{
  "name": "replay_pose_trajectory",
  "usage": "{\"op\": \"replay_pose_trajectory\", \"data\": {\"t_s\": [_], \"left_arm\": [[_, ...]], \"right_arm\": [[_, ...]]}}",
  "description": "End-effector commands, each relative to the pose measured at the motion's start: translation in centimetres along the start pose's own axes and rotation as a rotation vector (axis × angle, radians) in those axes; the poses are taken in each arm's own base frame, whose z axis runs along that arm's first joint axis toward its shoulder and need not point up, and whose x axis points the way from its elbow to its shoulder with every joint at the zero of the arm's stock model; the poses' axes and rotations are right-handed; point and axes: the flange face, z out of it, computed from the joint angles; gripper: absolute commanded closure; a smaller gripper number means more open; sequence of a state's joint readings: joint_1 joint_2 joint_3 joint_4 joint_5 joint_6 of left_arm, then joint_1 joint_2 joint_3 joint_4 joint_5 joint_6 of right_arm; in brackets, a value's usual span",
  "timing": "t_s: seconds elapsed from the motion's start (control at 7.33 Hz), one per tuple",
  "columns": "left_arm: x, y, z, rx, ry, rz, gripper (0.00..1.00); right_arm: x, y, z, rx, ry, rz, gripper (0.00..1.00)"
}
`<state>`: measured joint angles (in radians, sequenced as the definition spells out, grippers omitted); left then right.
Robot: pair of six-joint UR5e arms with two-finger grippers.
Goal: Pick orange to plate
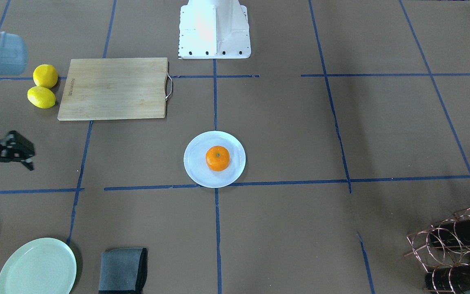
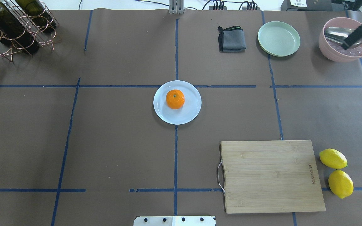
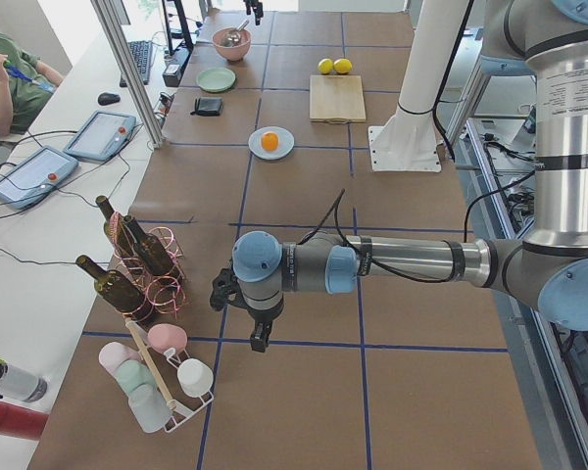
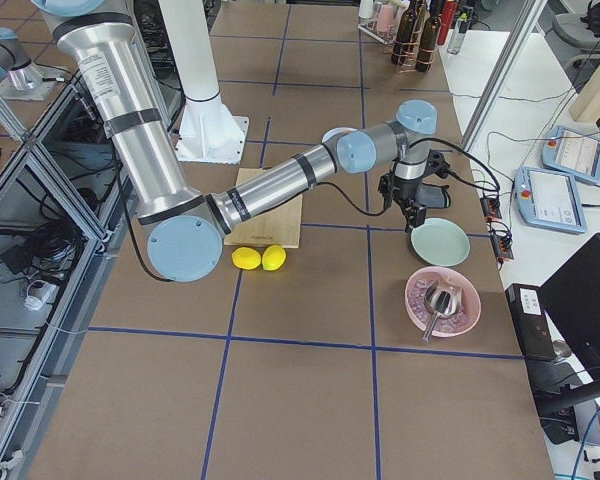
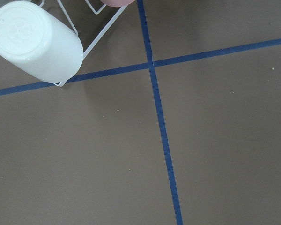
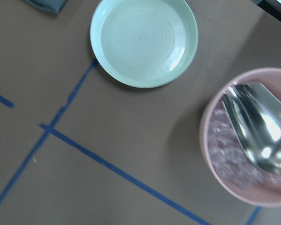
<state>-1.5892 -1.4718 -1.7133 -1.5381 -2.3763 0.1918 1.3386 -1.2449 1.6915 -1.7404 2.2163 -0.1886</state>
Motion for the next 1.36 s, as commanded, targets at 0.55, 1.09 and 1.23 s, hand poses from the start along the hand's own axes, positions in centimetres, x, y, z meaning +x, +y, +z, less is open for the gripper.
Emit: {"op": "replay_pose_trajectory", "data": {"t_s": [0.55,1.09,1.23], "left_arm": [[0.9,0.3,-0.9,0.018,-0.005,0.025,0.0],[0.3,1.8,0.1,-0.004,0.001,0.003,0.0],[0.2,1.9,0.0,-0.003,-0.001,0.004,0.0]], "right_arm": [[13.3,23.8,3.2,-0.098,0.005,0.313,0.0],[12.9,25.3,4.2,-0.103,-0.016,0.328,0.0],[12.7,25.2,4.4,-0.107,-0.022,0.323,0.0]]}}
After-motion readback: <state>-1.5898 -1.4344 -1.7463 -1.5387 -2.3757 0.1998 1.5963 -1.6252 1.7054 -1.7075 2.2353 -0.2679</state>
